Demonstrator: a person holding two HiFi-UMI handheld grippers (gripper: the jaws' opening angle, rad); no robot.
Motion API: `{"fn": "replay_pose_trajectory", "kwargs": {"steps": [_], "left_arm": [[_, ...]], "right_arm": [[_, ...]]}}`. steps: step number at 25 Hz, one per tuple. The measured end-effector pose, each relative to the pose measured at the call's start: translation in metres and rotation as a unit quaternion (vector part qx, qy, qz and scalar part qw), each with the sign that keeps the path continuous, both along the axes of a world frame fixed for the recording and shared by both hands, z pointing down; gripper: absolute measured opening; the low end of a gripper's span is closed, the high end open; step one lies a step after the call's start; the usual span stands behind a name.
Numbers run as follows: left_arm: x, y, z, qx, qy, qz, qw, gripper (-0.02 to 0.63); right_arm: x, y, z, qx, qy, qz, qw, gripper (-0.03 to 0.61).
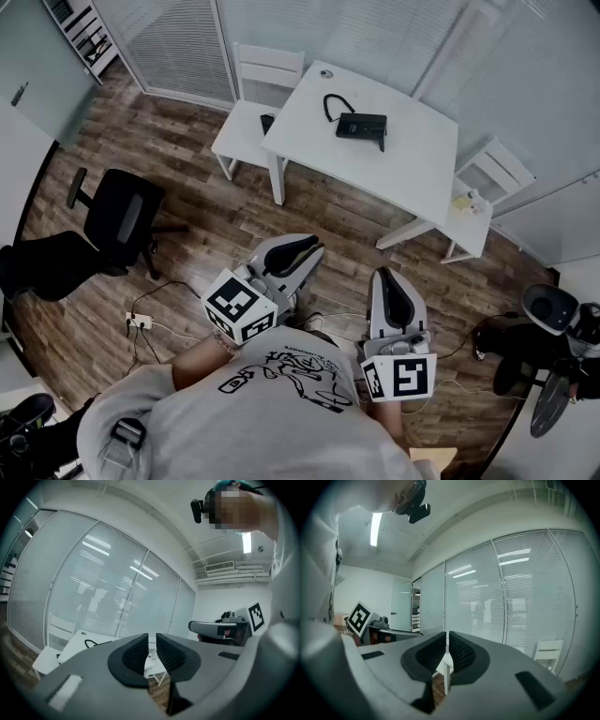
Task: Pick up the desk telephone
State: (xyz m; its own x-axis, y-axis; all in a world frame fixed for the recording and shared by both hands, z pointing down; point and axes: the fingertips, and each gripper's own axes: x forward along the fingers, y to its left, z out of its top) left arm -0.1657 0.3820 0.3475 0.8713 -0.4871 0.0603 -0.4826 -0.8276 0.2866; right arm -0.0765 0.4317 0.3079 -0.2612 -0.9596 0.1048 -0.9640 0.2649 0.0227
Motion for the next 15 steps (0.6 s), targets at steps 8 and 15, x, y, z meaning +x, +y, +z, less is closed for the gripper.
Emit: {"fn": "replay_pose_trajectory", "kwargs": {"steps": [8, 15], "left_arm": [[-0.019, -0.028, 0.003, -0.007, -0.003, -0.001, 1.0, 0.048], [-0.019, -0.052, 0.003, -0.012, -0.009, 0.001, 0.9999, 0.048]], "right_arm": [[-0.011, -0.024, -0.006, 0.008, -0.014, 0.01, 1.0, 0.02], [-0.002, -0.048, 0.003, -0.005, -0.022, 0.024, 0.999, 0.02]]}}
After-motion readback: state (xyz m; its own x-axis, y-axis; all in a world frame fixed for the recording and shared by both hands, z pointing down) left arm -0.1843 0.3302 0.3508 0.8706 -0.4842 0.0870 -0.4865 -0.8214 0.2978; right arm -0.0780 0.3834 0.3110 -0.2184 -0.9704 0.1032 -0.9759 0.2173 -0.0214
